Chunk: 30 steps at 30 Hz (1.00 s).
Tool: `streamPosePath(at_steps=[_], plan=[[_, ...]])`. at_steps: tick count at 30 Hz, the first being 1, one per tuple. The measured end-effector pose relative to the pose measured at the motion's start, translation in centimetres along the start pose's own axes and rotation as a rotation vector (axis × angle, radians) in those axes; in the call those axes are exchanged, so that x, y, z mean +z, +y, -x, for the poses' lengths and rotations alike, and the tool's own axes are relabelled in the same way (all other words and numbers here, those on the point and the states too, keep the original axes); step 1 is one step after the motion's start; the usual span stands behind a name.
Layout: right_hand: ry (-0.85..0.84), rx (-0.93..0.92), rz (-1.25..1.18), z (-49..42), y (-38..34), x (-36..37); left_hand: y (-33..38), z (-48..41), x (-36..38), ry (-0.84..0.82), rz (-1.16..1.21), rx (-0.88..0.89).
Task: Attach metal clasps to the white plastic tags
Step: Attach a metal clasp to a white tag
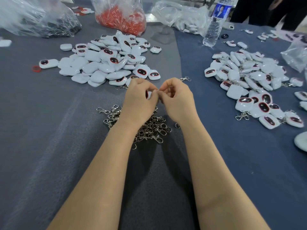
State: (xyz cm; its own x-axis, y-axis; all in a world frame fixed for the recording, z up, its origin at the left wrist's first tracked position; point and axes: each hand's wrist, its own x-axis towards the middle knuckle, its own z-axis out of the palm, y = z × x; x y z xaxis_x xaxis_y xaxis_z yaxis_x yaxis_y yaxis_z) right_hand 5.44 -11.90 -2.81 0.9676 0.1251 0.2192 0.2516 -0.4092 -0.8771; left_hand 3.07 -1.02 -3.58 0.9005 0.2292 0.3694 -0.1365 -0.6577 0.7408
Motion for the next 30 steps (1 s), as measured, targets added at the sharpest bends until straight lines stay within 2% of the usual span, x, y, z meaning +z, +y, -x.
streamPosePath(at_steps=[5,11,18,25,30], plan=[[0.02,0.001,0.003,0.0,0.2,0.1,-0.4,0.0,0.0,-0.028,-0.054,0.029],[0.066,0.02,-0.02,0.0,0.2,0.7,-0.2,-0.1,0.2,0.059,-0.043,-0.006],[0.098,0.019,-0.062,0.1,0.0,1.2,0.4,0.0,0.2,0.096,0.062,-0.061],[0.003,0.066,-0.158,0.1,-0.3,0.6,0.4,-0.2,0.3,0.128,0.222,-0.197],[0.065,0.053,-0.149,0.0,-0.3,0.3,0.7,-0.1,0.2,0.094,0.327,-0.272]])
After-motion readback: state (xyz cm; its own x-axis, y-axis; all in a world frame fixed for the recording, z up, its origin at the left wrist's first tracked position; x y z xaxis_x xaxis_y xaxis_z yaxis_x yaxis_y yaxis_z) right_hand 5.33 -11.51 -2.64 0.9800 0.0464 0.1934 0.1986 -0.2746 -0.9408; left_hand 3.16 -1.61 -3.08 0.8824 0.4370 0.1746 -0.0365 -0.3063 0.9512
